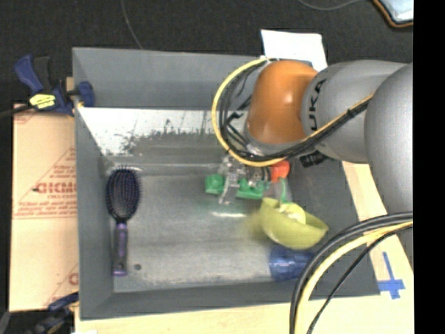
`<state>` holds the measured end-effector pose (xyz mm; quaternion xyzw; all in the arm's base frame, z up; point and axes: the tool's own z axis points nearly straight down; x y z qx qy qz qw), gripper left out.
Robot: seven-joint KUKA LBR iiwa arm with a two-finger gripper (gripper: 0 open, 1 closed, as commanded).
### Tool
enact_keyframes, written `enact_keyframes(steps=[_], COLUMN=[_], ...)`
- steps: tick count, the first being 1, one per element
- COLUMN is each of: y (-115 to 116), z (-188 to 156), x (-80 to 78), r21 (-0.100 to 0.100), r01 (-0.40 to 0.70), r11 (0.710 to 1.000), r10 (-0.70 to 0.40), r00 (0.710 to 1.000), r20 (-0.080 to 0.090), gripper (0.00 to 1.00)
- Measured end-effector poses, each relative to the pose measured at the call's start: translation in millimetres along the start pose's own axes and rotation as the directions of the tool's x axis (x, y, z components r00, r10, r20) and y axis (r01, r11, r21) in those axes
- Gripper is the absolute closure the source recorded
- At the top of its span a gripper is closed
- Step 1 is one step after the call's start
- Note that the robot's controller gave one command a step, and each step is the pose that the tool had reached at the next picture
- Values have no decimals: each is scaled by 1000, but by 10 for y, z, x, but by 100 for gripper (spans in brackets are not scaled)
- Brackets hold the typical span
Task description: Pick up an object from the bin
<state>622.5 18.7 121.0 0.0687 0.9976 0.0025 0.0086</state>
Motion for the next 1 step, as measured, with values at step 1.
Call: enact_keyframes(steps=[1], y=[-1], z=[-274], x=[6], r21=[0], r01=[0], r11=[1000], r10=[0], r00=[1000], r20=[-4], gripper=[100])
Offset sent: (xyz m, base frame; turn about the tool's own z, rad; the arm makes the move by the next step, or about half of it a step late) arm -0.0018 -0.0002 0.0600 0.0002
